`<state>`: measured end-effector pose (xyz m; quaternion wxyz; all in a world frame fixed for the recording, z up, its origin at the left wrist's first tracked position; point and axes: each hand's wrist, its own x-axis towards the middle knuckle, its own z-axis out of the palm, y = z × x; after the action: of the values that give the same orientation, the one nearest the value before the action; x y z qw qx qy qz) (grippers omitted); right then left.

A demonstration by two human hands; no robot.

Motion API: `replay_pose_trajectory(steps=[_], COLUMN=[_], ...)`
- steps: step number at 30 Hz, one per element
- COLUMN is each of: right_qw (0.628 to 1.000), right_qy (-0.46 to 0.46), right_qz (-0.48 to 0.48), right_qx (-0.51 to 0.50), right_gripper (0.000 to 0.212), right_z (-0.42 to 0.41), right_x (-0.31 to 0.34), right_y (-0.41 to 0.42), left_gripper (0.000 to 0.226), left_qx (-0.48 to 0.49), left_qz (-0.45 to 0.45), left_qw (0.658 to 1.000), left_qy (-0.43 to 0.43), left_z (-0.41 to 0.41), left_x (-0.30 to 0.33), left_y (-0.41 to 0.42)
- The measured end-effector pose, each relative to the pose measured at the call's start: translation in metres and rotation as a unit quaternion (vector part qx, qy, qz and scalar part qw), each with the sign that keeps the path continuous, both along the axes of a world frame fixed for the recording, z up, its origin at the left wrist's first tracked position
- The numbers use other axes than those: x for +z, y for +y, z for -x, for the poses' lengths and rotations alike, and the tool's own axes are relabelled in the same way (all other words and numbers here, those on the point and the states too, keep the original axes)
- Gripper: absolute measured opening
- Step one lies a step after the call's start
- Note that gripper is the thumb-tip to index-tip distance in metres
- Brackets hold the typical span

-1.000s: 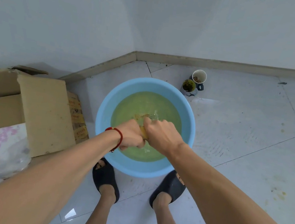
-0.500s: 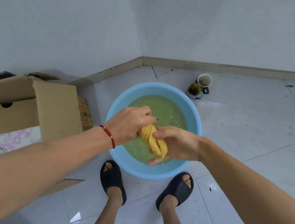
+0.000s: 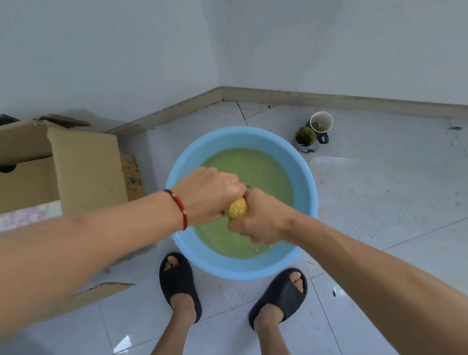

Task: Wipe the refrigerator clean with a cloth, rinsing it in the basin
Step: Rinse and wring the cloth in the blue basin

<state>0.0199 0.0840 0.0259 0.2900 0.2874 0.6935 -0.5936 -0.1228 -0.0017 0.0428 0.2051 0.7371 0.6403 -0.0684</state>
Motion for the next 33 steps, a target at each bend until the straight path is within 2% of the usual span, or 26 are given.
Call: replay_pose_trajectory(steps=[2, 3, 7, 8, 12, 19, 23, 25, 27, 29, 33], right_qw=[0.981, 0.970, 0.918, 0.901, 0.846, 0.820, 0.827, 0.851, 0.871, 0.889, 0.961], right_qy=[0.023, 0.028, 0.084, 0.102, 0.149, 0.184, 0.161, 0.143, 0.133, 0.120, 0.111], right_qz=[-0.185, -0.232, -0.355, -0.382, -0.447, -0.469, -0.472, -0.447, -0.425, -0.405, -0.247], right_qx=[0.048, 0.067, 0.153, 0.181, 0.249, 0.270, 0.261, 0.235, 0.207, 0.179, 0.061], right_gripper=[0.018, 0.023, 0.025, 0.026, 0.028, 0.034, 0.034, 0.031, 0.038, 0.044, 0.037], right_z=[0.005, 0.006, 0.003, 0.002, 0.002, 0.003, 0.009, 0.012, 0.011, 0.008, 0.009], right_x=[-0.008, -0.011, -0.019, -0.019, -0.019, 0.001, 0.030, 0.056, 0.084, 0.115, 0.177], right_y=[-0.001, -0.001, 0.002, 0.003, 0.008, 0.020, 0.016, 0.011, 0.011, 0.015, 0.020], left_gripper=[0.022, 0.022, 0.012, 0.016, 0.028, 0.027, 0.029, 0.021, 0.016, 0.027, 0.032], left_qx=[0.140, 0.203, 0.352, 0.377, 0.447, 0.486, 0.470, 0.450, 0.458, 0.474, 0.447], left_qz=[0.087, 0.113, 0.147, 0.150, 0.139, 0.145, 0.169, 0.188, 0.200, 0.188, 0.169], left_qw=[0.985, 0.971, 0.922, 0.909, 0.868, 0.831, 0.832, 0.840, 0.823, 0.802, 0.782], left_qy=[0.054, 0.053, -0.064, -0.094, -0.162, -0.228, -0.243, -0.238, -0.270, -0.312, -0.400], left_z=[-0.021, -0.028, -0.040, -0.042, -0.045, -0.038, -0.028, -0.020, -0.012, 0.000, 0.025], left_x=[0.006, 0.006, -0.007, -0.008, -0.009, 0.004, 0.030, 0.050, 0.075, 0.105, 0.175], left_y=[0.004, 0.005, 0.001, -0.001, -0.005, -0.001, -0.001, -0.005, -0.012, -0.021, -0.035])
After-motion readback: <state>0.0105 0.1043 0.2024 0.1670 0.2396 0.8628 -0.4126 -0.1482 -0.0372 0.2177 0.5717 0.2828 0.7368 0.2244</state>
